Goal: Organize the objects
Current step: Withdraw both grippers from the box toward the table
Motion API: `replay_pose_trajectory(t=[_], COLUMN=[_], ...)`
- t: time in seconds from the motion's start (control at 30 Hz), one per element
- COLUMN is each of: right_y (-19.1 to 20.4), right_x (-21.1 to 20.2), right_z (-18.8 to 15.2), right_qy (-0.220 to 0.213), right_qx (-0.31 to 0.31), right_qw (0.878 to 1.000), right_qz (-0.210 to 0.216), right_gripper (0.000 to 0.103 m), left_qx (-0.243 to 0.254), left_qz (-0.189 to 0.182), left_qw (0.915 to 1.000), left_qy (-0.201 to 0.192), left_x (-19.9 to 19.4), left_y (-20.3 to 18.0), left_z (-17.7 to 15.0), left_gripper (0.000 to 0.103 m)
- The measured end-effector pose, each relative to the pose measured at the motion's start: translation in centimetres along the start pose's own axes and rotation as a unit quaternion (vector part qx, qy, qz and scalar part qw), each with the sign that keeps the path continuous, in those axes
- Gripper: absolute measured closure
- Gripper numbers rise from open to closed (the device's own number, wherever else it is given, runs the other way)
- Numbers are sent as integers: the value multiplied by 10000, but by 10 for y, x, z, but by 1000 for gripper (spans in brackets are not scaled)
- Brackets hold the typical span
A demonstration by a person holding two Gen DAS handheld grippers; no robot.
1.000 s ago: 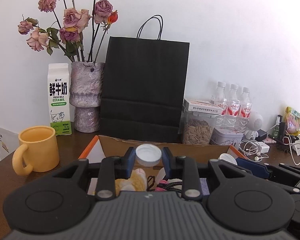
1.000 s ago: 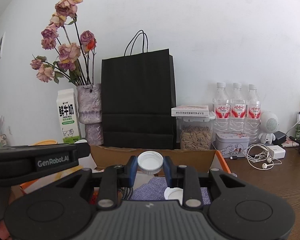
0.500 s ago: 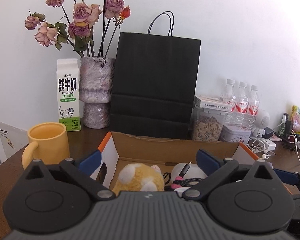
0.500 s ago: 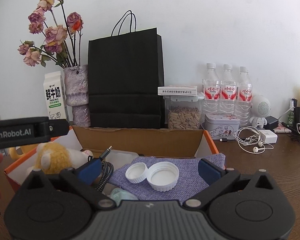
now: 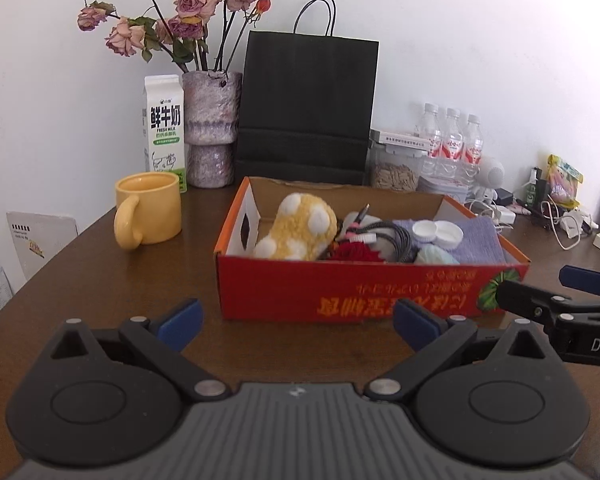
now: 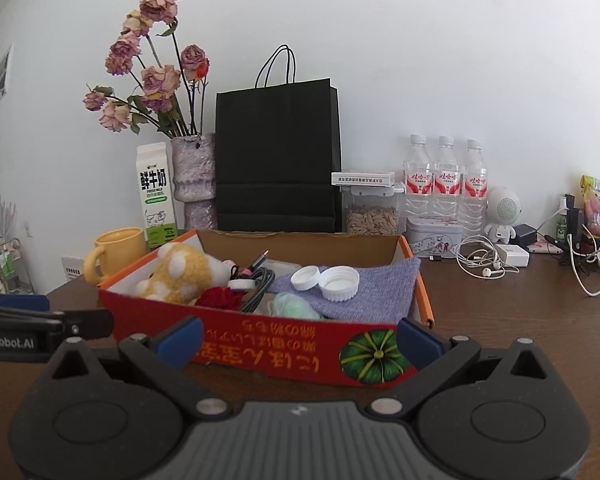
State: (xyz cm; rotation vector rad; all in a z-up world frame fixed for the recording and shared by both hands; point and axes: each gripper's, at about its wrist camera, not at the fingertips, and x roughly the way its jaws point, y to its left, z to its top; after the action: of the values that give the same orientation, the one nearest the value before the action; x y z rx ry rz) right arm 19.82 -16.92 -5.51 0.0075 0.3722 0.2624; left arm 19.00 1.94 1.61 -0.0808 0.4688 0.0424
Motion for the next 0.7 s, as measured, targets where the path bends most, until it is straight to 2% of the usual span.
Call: replay_pose_trajectory(t=[0.33,0.7], right_y=[8,10], right_x=[-67,-87], right_z=[-20,-18], right_qy=[265,201], right_qx=[181,156], right_qw=[9995,9997], right_qz=[58,28], right_gripper=[0,0], left_qx=[56,78], left_qz=[-86,-116], left_qw=[9999,9999], left_qy=[12,-9], left_x=[-68,-83], left_y=[-1,-5], left_z=[-26,-27], left_gripper=[0,0])
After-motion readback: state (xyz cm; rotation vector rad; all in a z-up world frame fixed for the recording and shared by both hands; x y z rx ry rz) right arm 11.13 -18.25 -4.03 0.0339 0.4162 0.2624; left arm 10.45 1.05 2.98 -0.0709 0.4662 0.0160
